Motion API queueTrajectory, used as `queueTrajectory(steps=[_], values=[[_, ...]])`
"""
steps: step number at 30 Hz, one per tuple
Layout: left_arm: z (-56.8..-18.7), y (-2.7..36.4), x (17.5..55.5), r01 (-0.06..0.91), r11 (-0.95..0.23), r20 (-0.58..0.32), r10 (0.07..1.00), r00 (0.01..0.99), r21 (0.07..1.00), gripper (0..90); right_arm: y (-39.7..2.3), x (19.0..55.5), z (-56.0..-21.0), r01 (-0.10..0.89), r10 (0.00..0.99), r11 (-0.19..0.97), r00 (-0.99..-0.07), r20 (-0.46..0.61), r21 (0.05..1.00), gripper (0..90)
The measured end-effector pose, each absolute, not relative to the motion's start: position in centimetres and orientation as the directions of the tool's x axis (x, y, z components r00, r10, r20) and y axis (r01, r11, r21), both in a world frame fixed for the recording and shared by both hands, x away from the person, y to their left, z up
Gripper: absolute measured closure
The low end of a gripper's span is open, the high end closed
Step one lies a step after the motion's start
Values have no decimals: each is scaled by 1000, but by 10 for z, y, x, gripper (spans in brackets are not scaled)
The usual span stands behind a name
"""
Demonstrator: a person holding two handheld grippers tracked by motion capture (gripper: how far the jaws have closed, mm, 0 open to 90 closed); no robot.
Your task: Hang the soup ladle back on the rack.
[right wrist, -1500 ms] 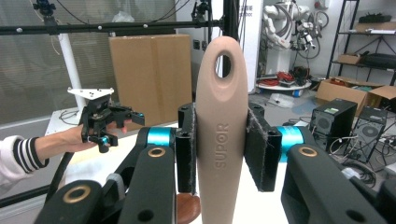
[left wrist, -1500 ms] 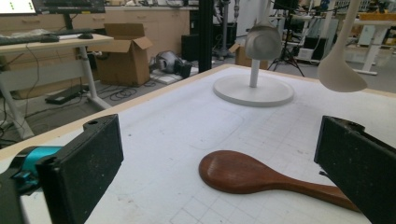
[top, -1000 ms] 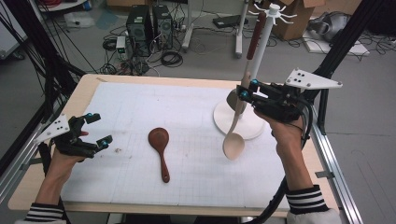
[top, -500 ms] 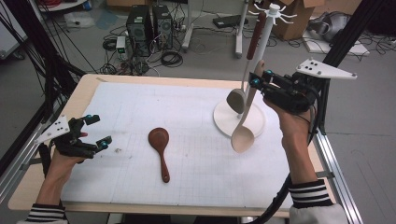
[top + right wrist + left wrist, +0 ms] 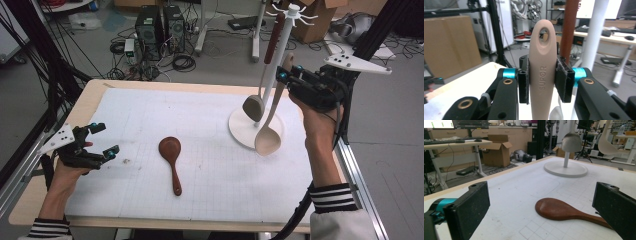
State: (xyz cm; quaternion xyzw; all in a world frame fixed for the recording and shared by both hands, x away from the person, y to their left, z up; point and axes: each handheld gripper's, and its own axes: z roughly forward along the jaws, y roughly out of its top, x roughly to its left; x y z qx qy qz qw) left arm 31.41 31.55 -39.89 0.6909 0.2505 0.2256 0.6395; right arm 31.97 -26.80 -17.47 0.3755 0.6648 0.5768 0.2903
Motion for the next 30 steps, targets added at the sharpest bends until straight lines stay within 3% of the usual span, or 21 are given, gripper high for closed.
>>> queueTrajectory(steps=[30], values=[[-396,314,313,58,-66,0,656,755,996,17,-272,341,-149,186,909,70,-416,14,980,682]])
